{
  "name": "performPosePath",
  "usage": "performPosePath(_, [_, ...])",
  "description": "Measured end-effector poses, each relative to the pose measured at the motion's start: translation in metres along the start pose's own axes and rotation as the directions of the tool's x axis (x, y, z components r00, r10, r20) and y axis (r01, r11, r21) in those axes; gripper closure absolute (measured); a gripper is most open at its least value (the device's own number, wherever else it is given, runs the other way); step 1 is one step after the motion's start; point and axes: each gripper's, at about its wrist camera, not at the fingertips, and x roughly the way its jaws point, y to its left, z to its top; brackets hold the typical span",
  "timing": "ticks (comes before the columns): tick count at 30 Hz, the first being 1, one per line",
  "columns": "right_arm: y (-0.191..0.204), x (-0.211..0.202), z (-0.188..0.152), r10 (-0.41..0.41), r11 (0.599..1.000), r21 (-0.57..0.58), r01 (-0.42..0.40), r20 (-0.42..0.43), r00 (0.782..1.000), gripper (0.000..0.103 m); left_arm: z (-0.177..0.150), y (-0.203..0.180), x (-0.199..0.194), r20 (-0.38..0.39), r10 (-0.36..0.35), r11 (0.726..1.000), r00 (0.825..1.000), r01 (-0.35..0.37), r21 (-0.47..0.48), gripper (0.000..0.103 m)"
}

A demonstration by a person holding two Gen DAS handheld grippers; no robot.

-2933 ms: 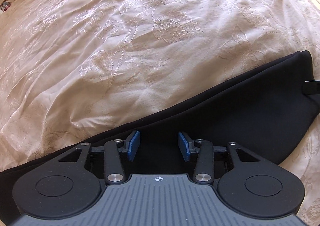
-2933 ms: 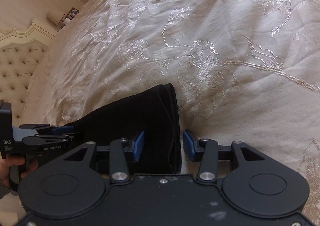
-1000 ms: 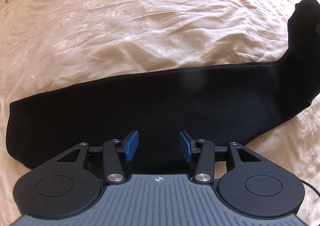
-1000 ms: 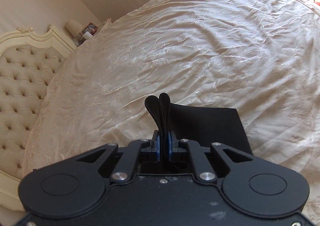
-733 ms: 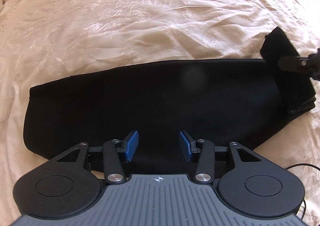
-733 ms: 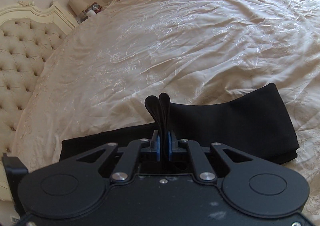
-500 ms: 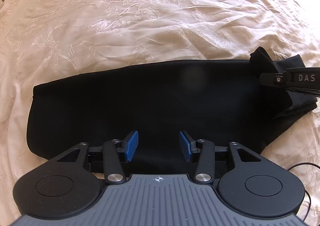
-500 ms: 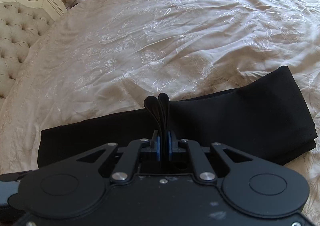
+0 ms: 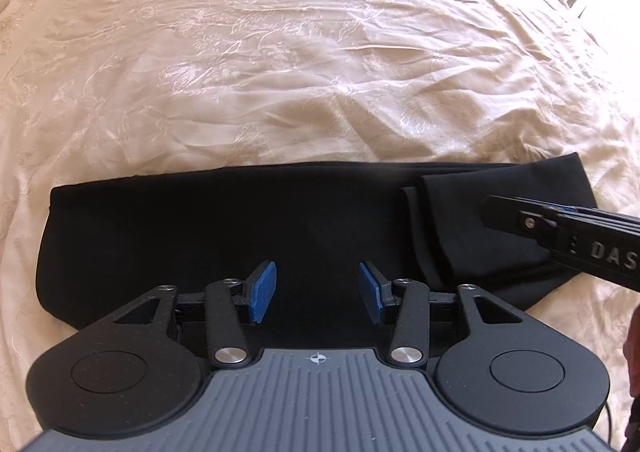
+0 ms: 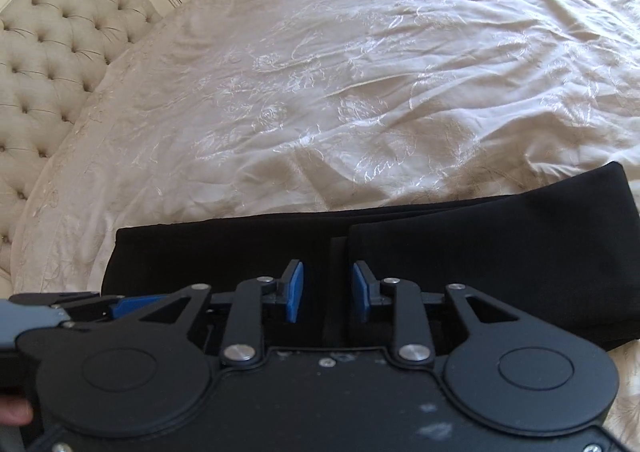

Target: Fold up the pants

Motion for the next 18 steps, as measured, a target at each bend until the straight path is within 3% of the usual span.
performPosePath(3, [-0.033, -0.026, 0.004, -0.073, 0.997, 0.032, 0.071, 0.061, 0.995, 0.071, 0.014, -0.024, 0.004, 0.019, -0.019, 1.0, 1.0, 0.019, 0.022, 0.058])
performPosePath(6, [-0.074, -0.028, 0.011, -0.215, 0.975, 0.068, 0.212, 0.042, 0.976, 0.073, 0.027, -0.052, 0.016, 0.015, -0.053, 0.997, 0.998, 0.052, 0.054, 0.058])
performPosePath(7, [-0.087, -0.027, 0.012, -0.25, 0.965, 0.088, 0.247, 0.032, 0.968, 0.083, 0.03, -0.062, 0.021, 0.016, -0.061, 0.996, 0.998, 0.06, 0.071, 0.058])
performPosePath(8, [-0.1, -0.026, 0.014, -0.277, 0.956, 0.109, 0.273, 0.019, 0.961, 0.101, 0.031, -0.071, 0.026, 0.012, -0.066, 0.994, 0.998, 0.065, 0.089, 0.058])
performPosePath(14, [-0.15, -0.001, 0.008, -0.352, 0.916, 0.169, 0.363, -0.093, 0.931, 0.1, 0.025, -0.096, 0.075, -0.091, -0.014, 0.988, 0.996, 0.028, 0.151, 0.058])
performPosePath(18, [-0.161, 0.013, 0.001, -0.359, 0.908, 0.18, 0.378, -0.129, 0.924, 0.101, 0.016, -0.085, 0.093, -0.126, -0.03, 0.993, 0.992, 0.044, 0.108, 0.056])
